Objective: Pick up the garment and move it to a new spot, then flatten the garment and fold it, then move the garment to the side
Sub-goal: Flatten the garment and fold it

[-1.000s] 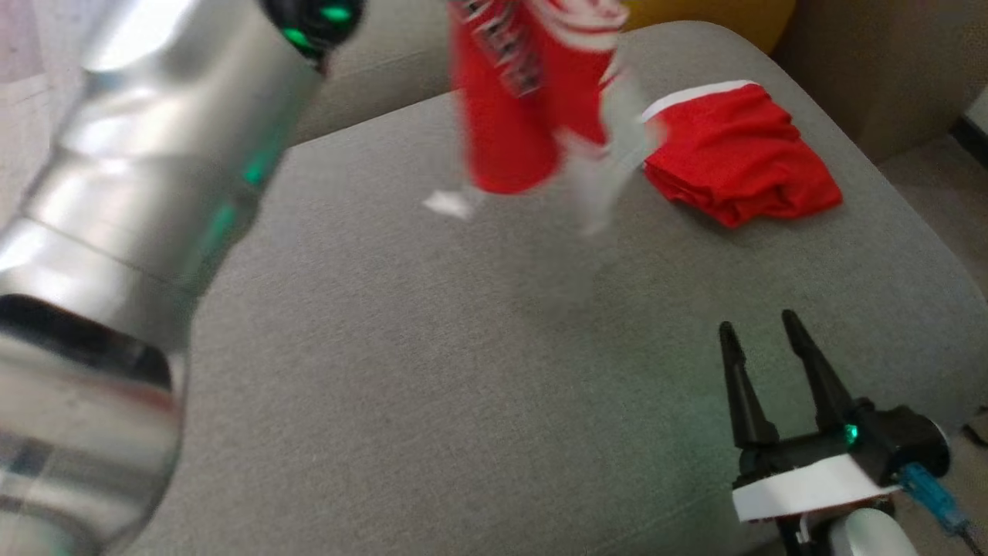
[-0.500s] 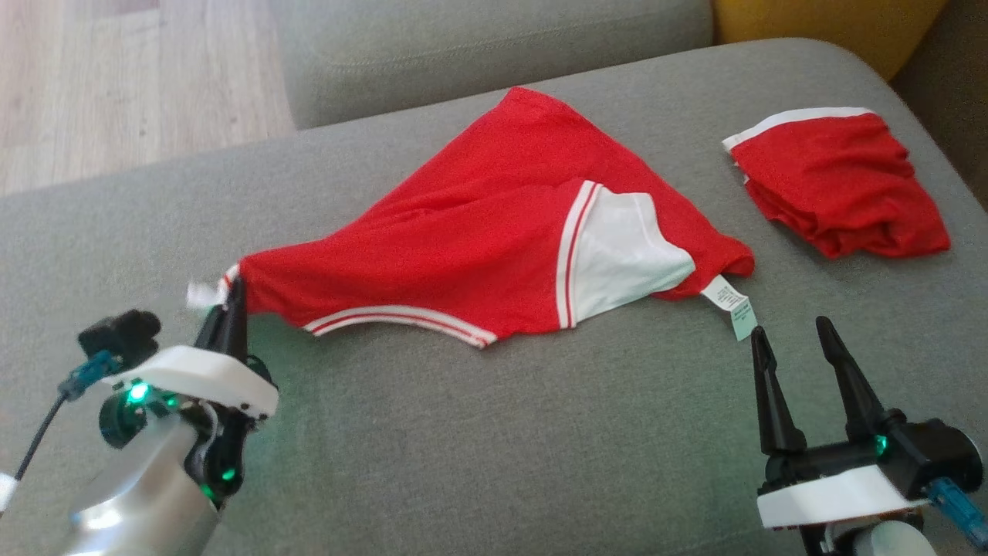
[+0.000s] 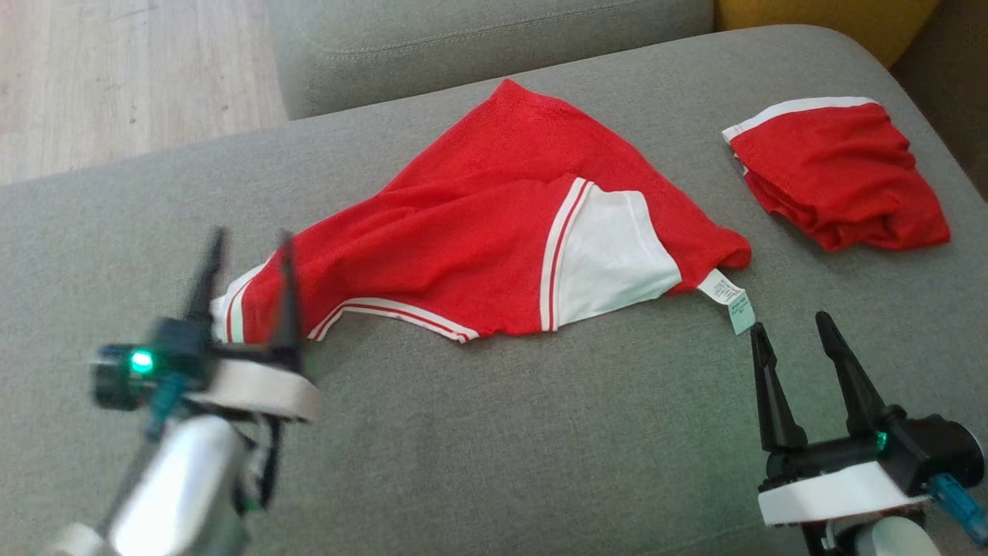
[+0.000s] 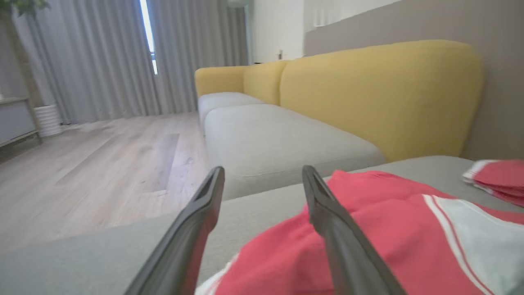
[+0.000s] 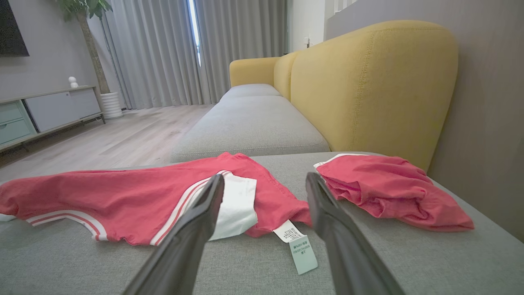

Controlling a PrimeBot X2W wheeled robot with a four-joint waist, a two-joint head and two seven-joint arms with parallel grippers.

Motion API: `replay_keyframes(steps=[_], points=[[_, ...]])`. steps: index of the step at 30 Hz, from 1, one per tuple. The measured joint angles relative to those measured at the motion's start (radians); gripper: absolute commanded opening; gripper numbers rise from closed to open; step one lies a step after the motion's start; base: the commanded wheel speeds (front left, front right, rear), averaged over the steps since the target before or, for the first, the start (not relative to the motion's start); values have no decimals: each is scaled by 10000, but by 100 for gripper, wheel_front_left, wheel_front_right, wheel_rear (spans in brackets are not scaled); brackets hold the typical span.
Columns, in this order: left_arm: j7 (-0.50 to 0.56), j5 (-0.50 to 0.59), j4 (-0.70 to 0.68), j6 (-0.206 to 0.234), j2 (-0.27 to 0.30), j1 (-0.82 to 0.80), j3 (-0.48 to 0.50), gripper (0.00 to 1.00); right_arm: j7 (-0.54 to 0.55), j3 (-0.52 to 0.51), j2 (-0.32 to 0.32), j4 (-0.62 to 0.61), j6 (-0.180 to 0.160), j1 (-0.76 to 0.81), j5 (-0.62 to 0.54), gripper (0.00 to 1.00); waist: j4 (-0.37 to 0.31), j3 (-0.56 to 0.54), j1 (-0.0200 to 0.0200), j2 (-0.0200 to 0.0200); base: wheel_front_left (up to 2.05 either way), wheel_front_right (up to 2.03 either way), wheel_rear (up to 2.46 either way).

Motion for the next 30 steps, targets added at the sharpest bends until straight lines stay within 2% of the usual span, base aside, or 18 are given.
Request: replay_keyframes(steps=[2, 6, 9, 10, 13, 15, 19, 25, 26, 27, 30], points=[[-15, 556, -274, -56, -196, 178, -502, 100, 0, 29, 0, 10, 2, 2, 0, 100, -62, -3, 0, 0, 0, 0, 0], [-23, 1480, -90, -677, -686, 166, -2050, 100, 0, 144, 2, 12, 2, -7, 0, 100, -197, 141, 0, 0, 0, 0, 0], [184, 2090, 616, -1220, -1191, -72, -3158, 100, 0, 163, 2, 12, 0, -61, 2, 100, -270, 330, 0, 0, 0, 0, 0], [184, 2090, 616, -1220, -1191, -72, -3158, 100, 0, 163, 2, 12, 0, -61, 2, 100, -270, 330, 0, 0, 0, 0, 0], [330, 2491, 1724, -1551, -1691, -600, -3833, 100, 0, 238, -8, 8, 0, -231, 15, 100, -354, 515, 1, 0, 0, 0, 0], [476, 3181, 2974, -1607, -1925, -1363, -4362, 100, 0, 387, -59, 10, 2, -411, 50, 100, -516, 641, 1, 0, 0, 0, 0], [366, 3785, 4291, -1534, -2188, -2273, -4765, 100, 0, 418, -178, 15, 0, -514, 102, 100, -722, 778, 1, 0, 0, 0, 0], [221, 3825, 6132, -1634, -2546, -2958, -4828, 100, 0, 600, -347, 33, 0, -594, 140, 100, -987, 1008, 1, 0, 0, 0, 0], [205, 3808, 6358, -1661, -2573, -3038, -4834, 64, 0, 596, -368, 33, 0, -633, 155, 100, -1012, 1050, 1, 0, 0, 0, 0], [140, 3754, 6535, -1762, -2617, -3125, -4836, 0, 0, 594, -399, 33, 2, -671, 174, 100, -1025, 1083, 1, 0, 0, 0, 0], [105, 3476, 6711, -1898, -2777, -3243, -4824, 0, 0, 522, -433, 29, 0, -729, 176, 100, -972, 1095, 1, 0, 0, 0, 0]])
